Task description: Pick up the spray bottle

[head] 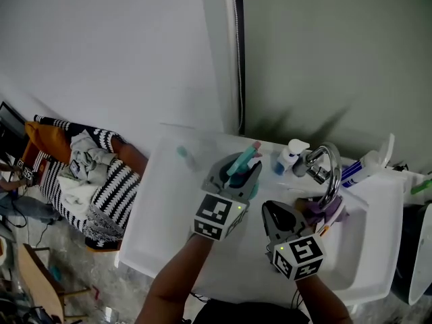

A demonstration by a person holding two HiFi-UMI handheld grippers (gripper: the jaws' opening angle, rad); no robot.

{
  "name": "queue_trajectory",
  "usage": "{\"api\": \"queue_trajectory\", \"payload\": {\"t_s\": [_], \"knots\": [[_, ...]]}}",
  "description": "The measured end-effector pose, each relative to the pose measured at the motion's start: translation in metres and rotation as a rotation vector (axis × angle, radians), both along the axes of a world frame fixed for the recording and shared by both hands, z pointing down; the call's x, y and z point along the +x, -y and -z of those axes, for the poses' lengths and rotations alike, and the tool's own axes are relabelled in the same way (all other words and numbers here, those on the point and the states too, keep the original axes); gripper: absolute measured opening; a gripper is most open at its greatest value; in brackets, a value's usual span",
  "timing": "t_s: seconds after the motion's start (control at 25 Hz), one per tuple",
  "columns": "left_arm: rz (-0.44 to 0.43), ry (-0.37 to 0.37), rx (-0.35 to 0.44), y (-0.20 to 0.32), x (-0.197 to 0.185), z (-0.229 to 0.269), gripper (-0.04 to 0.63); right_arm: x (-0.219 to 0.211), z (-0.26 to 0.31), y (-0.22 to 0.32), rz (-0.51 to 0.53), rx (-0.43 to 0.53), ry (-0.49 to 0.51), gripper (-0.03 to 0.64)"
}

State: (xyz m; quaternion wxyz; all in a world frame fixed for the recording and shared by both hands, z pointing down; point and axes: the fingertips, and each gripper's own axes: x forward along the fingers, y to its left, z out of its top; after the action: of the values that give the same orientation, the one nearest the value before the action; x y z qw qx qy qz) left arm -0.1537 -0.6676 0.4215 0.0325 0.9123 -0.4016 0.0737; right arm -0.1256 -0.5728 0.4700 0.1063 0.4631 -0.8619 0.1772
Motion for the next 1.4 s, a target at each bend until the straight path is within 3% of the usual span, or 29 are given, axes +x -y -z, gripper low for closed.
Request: {"api": "queue_trajectory", "payload": {"t_s": [0.76, 1.4], "knots": [[0.095, -0.039, -0.09, -0.113, -0.038, -0.006, 0.143, -0.016, 0.039, -0.049, -0.004, 0.077, -0.022, 0.008], [0.122, -0.049, -0.094, -0.19, -0.071, 0.007, 0.143, -0.046, 0.061, -0.103, -0.019, 0.164, -0.027, 0.008]]}}
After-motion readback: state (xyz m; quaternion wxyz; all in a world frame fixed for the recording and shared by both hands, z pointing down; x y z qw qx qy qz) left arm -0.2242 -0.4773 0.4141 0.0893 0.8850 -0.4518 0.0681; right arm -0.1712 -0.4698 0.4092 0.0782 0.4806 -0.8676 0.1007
